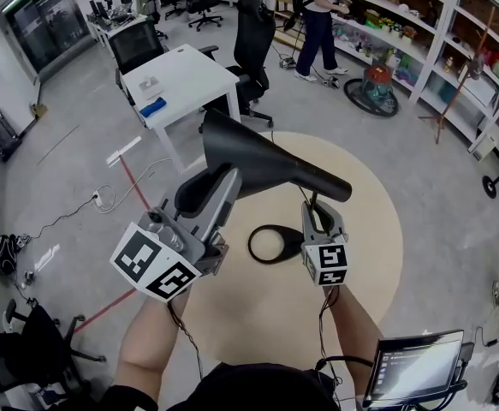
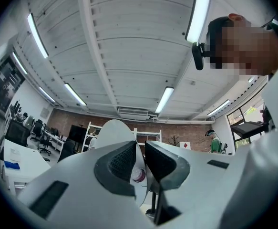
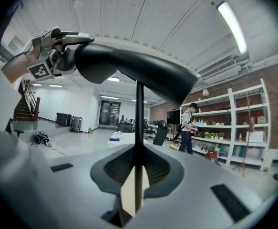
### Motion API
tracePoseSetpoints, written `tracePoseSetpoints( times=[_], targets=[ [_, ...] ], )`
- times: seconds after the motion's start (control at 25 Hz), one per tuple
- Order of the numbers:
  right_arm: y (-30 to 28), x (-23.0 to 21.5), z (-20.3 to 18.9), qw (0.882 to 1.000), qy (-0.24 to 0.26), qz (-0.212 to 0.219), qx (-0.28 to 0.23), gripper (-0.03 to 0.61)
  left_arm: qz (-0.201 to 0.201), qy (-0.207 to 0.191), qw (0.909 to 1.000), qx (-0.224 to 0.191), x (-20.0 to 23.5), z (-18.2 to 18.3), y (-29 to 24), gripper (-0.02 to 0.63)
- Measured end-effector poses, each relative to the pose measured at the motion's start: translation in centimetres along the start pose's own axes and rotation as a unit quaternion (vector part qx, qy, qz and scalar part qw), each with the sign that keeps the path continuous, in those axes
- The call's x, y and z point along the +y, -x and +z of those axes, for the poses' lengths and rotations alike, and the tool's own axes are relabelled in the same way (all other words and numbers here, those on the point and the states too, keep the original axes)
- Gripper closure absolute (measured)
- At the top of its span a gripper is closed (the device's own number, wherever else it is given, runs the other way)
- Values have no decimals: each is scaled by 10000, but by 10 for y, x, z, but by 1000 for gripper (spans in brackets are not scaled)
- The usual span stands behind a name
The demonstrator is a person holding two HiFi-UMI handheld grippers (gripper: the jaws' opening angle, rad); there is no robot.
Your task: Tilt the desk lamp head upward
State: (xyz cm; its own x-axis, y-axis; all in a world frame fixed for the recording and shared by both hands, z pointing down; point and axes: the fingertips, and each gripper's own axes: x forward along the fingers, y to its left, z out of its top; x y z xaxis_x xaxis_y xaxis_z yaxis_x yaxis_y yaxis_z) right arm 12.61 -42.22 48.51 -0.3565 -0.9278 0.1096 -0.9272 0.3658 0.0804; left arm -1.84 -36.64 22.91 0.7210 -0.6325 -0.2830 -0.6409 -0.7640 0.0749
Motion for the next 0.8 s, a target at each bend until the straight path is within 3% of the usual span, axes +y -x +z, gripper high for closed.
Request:
tracePoseSetpoints(
  times=[0.8],
  targets=[
    [-3,0,-3,10000,-44,-7,-38,531,-261,-211,9994,-49,-17,18,-33,551]
  ],
)
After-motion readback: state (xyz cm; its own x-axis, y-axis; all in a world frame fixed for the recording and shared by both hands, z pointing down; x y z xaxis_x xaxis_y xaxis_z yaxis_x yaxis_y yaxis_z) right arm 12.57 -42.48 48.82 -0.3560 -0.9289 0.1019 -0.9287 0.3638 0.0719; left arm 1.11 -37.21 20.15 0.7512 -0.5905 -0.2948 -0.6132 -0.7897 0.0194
